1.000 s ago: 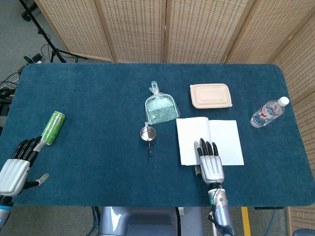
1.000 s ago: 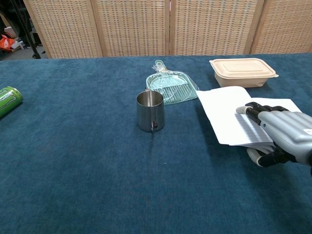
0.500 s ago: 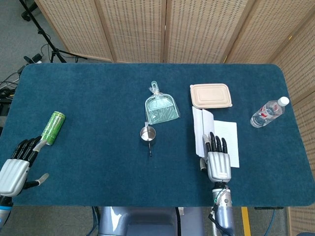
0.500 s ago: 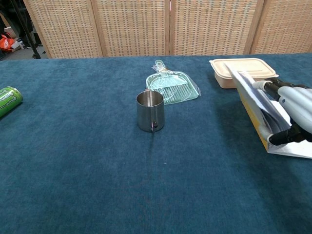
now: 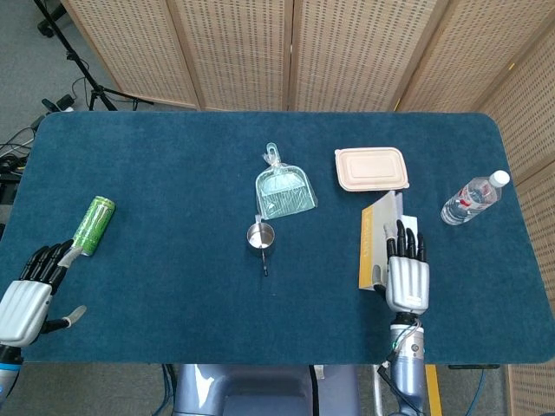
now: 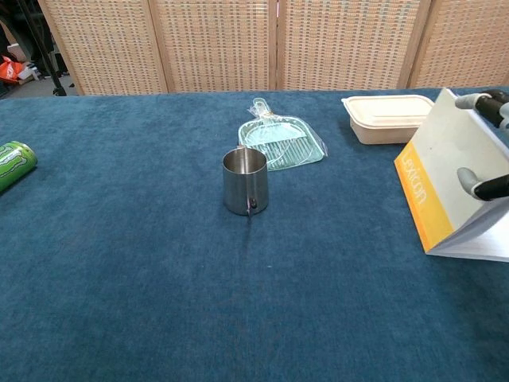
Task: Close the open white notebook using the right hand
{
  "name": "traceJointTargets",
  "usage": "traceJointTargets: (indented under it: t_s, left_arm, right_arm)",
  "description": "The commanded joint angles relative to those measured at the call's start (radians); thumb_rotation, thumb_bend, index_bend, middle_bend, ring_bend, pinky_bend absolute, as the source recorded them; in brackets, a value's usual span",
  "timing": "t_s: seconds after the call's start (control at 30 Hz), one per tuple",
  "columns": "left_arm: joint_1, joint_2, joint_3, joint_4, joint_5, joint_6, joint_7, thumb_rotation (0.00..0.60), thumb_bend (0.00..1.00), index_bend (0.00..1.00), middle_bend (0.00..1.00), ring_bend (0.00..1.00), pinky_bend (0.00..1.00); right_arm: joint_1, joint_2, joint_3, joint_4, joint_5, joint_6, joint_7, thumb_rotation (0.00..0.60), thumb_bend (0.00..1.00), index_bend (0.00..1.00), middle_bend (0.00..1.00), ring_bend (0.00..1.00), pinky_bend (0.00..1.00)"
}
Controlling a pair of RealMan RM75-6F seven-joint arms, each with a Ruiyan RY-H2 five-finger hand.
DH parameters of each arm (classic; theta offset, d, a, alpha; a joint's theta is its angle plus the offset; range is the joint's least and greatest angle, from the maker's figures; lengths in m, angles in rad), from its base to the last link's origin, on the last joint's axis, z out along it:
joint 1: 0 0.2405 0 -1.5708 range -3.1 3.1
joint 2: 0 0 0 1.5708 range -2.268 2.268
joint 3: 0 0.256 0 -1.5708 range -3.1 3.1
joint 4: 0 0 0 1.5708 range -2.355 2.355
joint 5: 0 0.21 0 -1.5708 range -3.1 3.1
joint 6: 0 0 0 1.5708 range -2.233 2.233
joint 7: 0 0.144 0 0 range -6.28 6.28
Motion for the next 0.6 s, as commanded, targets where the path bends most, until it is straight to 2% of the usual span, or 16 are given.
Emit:
traceJointTargets:
  t_s: [0.03,0.23,0.3,0.43,0.6]
  left_arm:
    - [0.000,0.001,0.000,0.000,0.000,0.000,0.000,0.600,0.19,0.00,0.00,0.00,0.00]
    - [0.001,0.002,-0.003,0.000,-0.005,0.002,-0.002,0.600,0.19,0.00,0.00,0.00,0.00]
    - [0.001,0.002,-0.004,0.001,-0.008,0.001,-0.002,0.600,0.19,0.00,0.00,0.00,0.00]
    - [0.000,0.001,-0.007,0.004,-0.015,-0.002,-0.002,0.600,0.19,0.00,0.00,0.00,0.00]
    - [-0.005,-0.006,-0.012,0.012,-0.027,-0.013,0.000,0.600,0.18,0.00,0.00,0.00,0.00]
  right_arm:
    - [-0.006,0.022,0.010,-0.001,0.011,0.002,0.003,0.600,0.52,0.00,0.00,0.00,0.00]
    - [-0.024,0.095,0.004,-0.013,0.008,-0.030,0.073,0.600,0.47,0.00,0.00,0.00,0.00]
    - [-0.033,0.145,-0.022,-0.019,-0.022,-0.058,0.118,0.600,0.46,0.00,0.00,0.00,0.00]
    - [-0.049,0.259,-0.085,-0.027,-0.086,-0.123,0.205,0.600,0.37,0.00,0.00,0.00,0.00]
    - [-0.077,0.347,-0.152,0.034,-0.209,-0.108,0.269,0.600,0.29,0.00,0.00,0.00,0.00]
